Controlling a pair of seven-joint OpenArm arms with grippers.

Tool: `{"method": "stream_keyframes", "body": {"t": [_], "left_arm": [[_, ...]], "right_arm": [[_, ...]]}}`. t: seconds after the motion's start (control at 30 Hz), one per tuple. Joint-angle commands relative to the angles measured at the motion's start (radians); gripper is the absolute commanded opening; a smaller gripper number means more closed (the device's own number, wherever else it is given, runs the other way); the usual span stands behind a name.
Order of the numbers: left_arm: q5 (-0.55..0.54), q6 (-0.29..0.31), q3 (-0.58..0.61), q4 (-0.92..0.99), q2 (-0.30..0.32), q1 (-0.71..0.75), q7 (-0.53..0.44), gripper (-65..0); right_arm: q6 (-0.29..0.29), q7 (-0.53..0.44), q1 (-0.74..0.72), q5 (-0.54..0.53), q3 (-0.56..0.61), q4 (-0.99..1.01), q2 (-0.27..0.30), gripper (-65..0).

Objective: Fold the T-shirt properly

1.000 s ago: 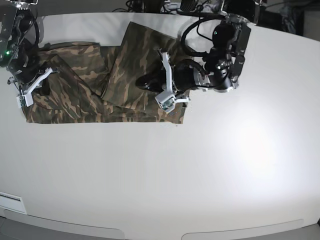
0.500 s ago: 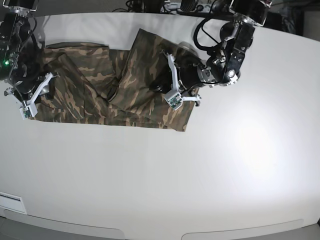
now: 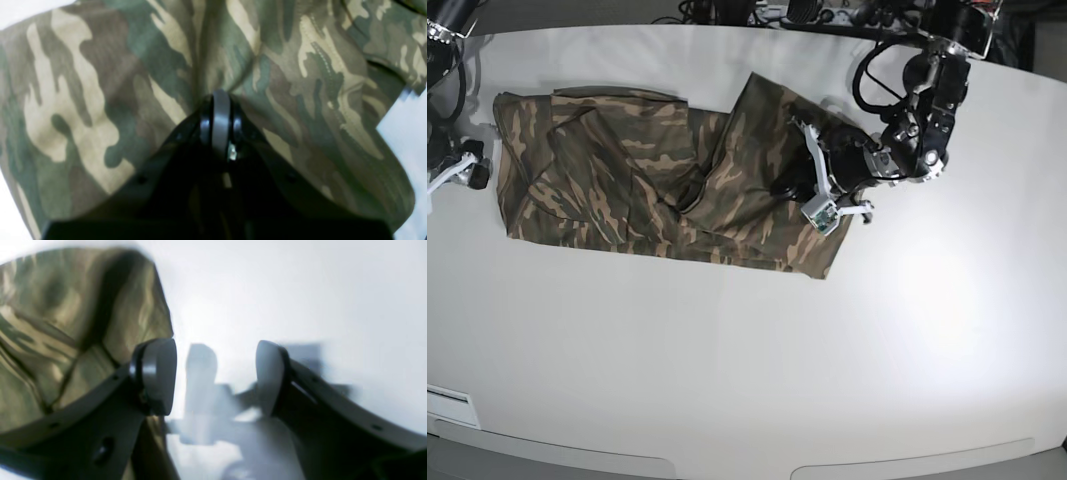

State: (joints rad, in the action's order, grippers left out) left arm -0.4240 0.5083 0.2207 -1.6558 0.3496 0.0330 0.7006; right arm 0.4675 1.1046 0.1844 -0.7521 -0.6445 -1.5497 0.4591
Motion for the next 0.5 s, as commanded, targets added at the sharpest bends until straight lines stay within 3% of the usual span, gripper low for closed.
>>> {"method": "stream_keyframes", "body": {"t": [0.0, 0.1, 0.27, 0.47], "left_arm": [[0.060, -0.029, -0.016, 0.008, 0.022, 0.003, 0.109, -65.0], [0.041, 0.008, -0.045, 0.008, 0.022, 0.003, 0.119, -65.0], [0.040, 0.007, -0.058, 0.008, 0.021, 0.003, 0.119, -65.0], [-0.015, 0.007, -0.058, 0.008, 0.021, 0.000, 0.118, -65.0]], "right_arm": [[0.022, 0.002, -0.011, -0.053, -0.010, 0.017, 0.021, -25.5], [0.070, 0.046, -0.011, -0.166, -0.010, 0.102, 0.021, -25.5], [0.148, 0.098, -0.011, -0.304, -0.010, 0.198, 0.020, -25.5], [0.228, 0.272, -0.010, -0.506, 0.053, 0.238, 0.006, -25.6]]}}
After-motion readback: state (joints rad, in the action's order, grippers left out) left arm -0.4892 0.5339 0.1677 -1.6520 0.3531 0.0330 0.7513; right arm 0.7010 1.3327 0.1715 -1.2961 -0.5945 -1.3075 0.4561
